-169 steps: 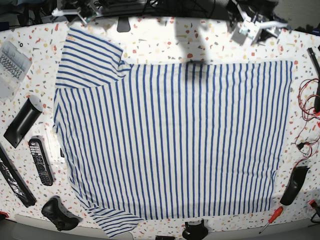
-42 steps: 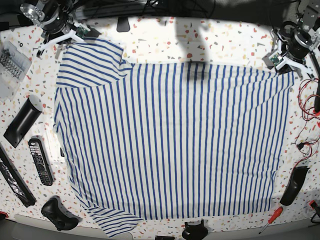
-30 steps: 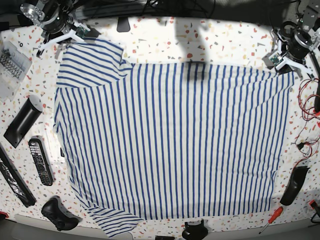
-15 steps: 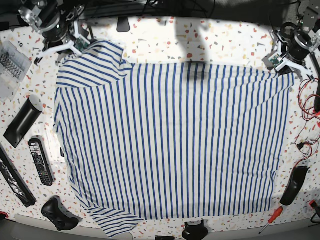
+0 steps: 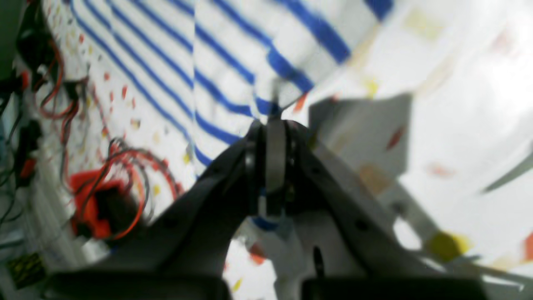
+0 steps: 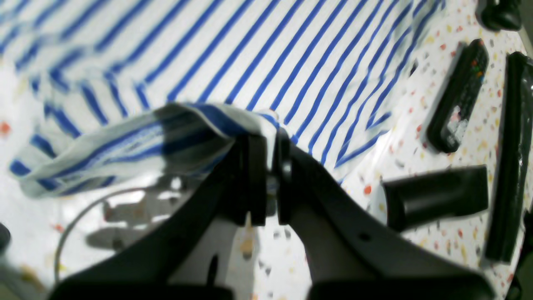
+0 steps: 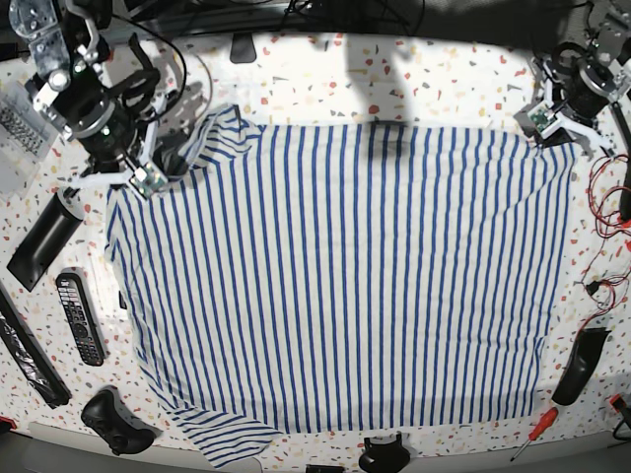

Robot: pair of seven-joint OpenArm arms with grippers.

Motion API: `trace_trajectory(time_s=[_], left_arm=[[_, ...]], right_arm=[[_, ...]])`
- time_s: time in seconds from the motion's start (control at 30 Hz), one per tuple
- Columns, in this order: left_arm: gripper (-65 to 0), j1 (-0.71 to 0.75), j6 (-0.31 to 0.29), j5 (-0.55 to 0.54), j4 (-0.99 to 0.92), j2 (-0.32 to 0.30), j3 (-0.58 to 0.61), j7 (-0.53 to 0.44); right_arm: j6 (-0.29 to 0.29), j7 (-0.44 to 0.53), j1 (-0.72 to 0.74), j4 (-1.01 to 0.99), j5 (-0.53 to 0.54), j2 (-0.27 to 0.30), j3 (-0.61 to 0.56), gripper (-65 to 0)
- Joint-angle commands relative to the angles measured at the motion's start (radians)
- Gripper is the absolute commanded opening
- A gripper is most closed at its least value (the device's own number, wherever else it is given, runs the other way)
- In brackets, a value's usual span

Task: Layout the t-shirt on the table in an organized manner, then fold the t-shirt properly
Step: 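Close both grippers on the shirt's shoulder edges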

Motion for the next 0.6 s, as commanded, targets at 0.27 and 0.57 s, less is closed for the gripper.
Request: trace_trajectory(time_s=[0.27,0.57], left_arm=[[-65.0,-0.041,0.005,-0.013,0.008,-0.015,-0.005,-0.005],[-65.0,-0.124,0.004,-0.013,0.008,-0.015,-0.005,0.032]], right_arm=[[-0.008,0.032,0.162,-0.12,-0.003,-0.047,0.007,-65.0],[-0.003,0.035,0.31,-0.252,0.031,-0.143,0.007,-65.0]])
